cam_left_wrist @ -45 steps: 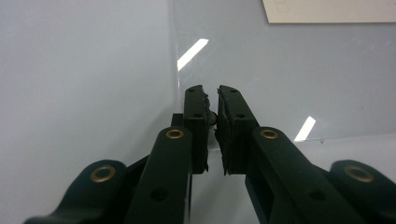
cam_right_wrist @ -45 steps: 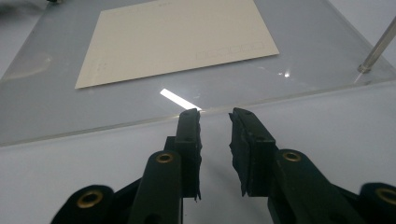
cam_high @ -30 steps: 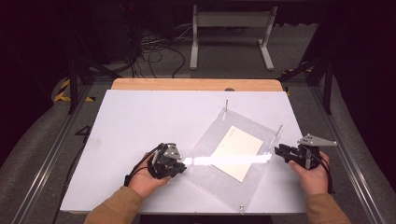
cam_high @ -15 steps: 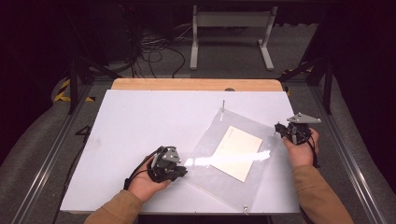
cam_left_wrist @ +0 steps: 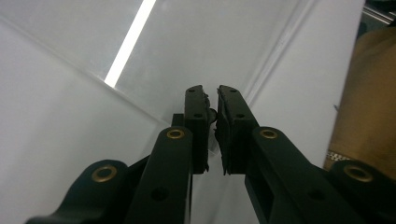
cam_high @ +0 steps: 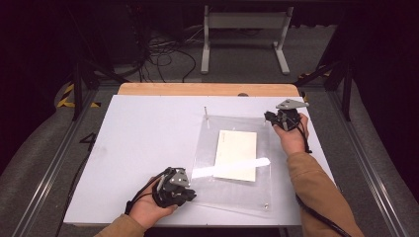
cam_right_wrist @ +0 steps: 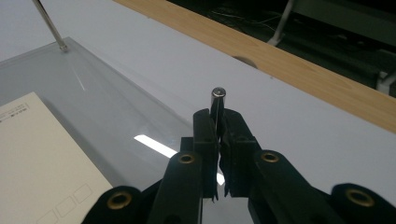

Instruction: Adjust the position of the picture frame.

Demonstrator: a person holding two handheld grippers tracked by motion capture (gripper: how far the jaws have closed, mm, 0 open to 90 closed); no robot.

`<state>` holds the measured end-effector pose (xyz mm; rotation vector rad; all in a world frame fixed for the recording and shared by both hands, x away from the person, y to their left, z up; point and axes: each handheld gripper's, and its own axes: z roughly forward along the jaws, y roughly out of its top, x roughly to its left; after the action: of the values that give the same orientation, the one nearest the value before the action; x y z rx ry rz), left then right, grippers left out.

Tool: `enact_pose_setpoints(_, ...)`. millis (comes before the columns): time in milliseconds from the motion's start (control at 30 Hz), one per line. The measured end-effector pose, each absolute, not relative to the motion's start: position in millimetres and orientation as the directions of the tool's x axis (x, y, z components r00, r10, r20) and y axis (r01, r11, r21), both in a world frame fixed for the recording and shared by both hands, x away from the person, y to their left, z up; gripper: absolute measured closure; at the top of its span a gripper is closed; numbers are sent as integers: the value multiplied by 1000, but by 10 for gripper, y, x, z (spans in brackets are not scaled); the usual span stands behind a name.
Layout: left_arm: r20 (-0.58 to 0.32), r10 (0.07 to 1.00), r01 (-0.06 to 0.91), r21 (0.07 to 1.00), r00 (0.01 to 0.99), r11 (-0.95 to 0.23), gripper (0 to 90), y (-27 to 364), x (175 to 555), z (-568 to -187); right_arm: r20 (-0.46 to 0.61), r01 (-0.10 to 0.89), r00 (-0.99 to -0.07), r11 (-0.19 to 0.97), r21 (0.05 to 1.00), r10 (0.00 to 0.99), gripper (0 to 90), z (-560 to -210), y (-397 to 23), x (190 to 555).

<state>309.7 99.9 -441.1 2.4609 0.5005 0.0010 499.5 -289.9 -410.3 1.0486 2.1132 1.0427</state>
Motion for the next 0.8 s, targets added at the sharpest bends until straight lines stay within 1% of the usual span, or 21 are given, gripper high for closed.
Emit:
enact_pose_setpoints(133, -115, 324, 330, 567, 939, -755, 828, 1003, 2979, -4400, -135, 387, -583, 419, 821, 801, 852, -4131, -2700, 5065)
enact_pose_setpoints(233, -116, 322, 329, 565, 940, -757, 827, 1004, 2936, -4394, -124, 392, -597, 423, 817, 793, 852, -4178, -2619, 5093)
enact_pose_setpoints(500, -123, 290, 308, 563, 949, -767, 827, 1019, 2906, -4392, -73, 418, -603, 392, 819, 794, 852, -4293, -2664, 5062)
enact_pose_setpoints(667, -122, 270, 291, 553, 955, -781, 827, 1026, 2857, -4383, -74, 418, -608, 398, 816, 791, 851, -4286, -2669, 4992)
enact_pose_setpoints(800, -145, 260, 296, 561, 955, -773, 826, 1059, 2829, -4395, -53, 425, -616, 388, 818, 786, 851, -4298, -2712, 4917)
